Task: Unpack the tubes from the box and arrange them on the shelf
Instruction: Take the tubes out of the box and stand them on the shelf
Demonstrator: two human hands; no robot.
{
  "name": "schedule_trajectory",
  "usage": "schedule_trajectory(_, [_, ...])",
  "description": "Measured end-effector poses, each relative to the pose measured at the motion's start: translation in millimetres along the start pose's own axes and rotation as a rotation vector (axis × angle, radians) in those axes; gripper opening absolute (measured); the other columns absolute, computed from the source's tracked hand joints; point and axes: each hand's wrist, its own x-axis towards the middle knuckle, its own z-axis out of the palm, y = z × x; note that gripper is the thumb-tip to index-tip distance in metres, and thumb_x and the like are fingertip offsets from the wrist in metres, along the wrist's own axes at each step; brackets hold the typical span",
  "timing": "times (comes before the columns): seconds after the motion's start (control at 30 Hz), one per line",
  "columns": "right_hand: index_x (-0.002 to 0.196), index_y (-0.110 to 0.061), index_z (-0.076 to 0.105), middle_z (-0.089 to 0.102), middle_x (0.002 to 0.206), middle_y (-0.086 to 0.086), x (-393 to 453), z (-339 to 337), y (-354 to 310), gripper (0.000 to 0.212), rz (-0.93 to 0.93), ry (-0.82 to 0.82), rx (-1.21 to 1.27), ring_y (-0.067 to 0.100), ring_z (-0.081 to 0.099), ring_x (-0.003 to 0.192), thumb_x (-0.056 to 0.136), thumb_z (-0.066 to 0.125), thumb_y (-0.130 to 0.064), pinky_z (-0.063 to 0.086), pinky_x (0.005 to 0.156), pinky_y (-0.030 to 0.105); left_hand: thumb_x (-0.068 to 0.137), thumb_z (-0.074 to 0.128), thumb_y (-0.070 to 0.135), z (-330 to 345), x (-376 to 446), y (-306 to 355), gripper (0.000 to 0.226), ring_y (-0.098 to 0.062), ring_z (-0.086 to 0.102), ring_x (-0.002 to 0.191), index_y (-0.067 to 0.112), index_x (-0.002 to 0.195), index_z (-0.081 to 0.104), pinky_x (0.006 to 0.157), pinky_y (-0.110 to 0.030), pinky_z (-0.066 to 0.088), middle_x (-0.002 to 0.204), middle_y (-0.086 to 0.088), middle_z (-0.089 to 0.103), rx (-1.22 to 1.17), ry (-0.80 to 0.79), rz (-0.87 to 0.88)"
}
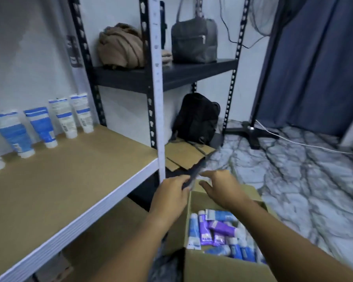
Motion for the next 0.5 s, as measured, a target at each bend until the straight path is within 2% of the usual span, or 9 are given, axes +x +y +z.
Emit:
schedule_trajectory(0.13, [0.129, -0.024, 0.062, 0.070, 0.118, 0.007, -26, 28, 93, 0.038, 0.217, -0.102, -0.044, 0.026, 0.062, 0.112, 0.092, 0.059, -0.033, 0.050, 0.093, 0.035, 0.091, 0.062, 0.027, 93, 19, -7, 0.036, -0.021, 0.067, 0.105, 0.028, 0.127, 0.062, 0.085, -0.037, 0.056, 0.111, 0.000, 0.072, 0.008, -0.174, -0.001])
schedule_trajectory(0.2, [0.122, -0.024, 0.067, 0.072, 0.114, 0.007, -38, 50, 131, 0.036, 0.338, -0.168, -0.031, 0.026, 0.064, 0.108, 0.087, 0.062, -0.032, 0.052, 0.091, 0.037, 0.089, 0.064, 0.023, 139, 27, -20, 0.036, -0.023, 0.068, 0.104, 0.025, 0.125, 0.064, 0.086, -0.035, 0.055, 0.109, -0.002, 0.073, 0.021, -0.254, -0.054])
schedule_trajectory(0.27, [0.105, -0.022, 0.070, 0.074, 0.102, 0.006, -48, 78, 168, 0.029, 0.454, -0.233, -0.007, 0.027, 0.068, 0.099, 0.078, 0.063, -0.031, 0.055, 0.083, 0.039, 0.088, 0.065, 0.016, 181, 33, -36, 0.033, -0.025, 0.068, 0.101, 0.023, 0.120, 0.066, 0.086, -0.035, 0.054, 0.107, -0.004, 0.073, 0.000, -0.333, -0.139])
schedule_trajectory(0.3, [0.099, -0.021, 0.069, 0.073, 0.098, 0.006, -52, 92, 184, 0.027, 0.489, -0.258, -0.013, 0.029, 0.068, 0.096, 0.076, 0.063, -0.032, 0.055, 0.080, 0.039, 0.087, 0.064, 0.014, 201, 35, -46, 0.032, -0.026, 0.068, 0.101, 0.022, 0.118, 0.067, 0.087, -0.037, 0.054, 0.107, -0.005, 0.073, -0.016, -0.363, -0.185])
schedule_trajectory(0.37, [0.102, -0.019, 0.067, 0.071, 0.099, 0.008, -56, 119, 208, 0.029, 0.545, -0.303, -0.015, 0.031, 0.067, 0.096, 0.079, 0.064, -0.037, 0.055, 0.079, 0.039, 0.086, 0.064, 0.012, 237, 38, -67, 0.032, -0.027, 0.066, 0.105, 0.020, 0.117, 0.067, 0.090, -0.039, 0.053, 0.111, -0.005, 0.071, -0.037, -0.398, -0.268])
schedule_trajectory(0.43, [0.108, -0.020, 0.065, 0.070, 0.102, 0.009, -53, 148, 223, 0.031, 0.561, -0.349, 0.011, 0.031, 0.067, 0.098, 0.083, 0.064, -0.037, 0.053, 0.079, 0.036, 0.087, 0.066, 0.016, 263, 45, -83, 0.032, -0.026, 0.065, 0.108, 0.020, 0.119, 0.066, 0.093, -0.037, 0.051, 0.115, -0.004, 0.069, -0.059, -0.392, -0.350])
schedule_trajectory(0.5, [0.102, -0.023, 0.063, 0.066, 0.101, 0.009, -45, 176, 234, 0.024, 0.544, -0.377, 0.049, 0.032, 0.066, 0.095, 0.083, 0.063, -0.039, 0.054, 0.076, 0.037, 0.089, 0.067, 0.018, 290, 55, -99, 0.030, -0.026, 0.064, 0.107, 0.014, 0.119, 0.066, 0.093, -0.033, 0.049, 0.114, -0.005, 0.069, -0.092, -0.386, -0.444])
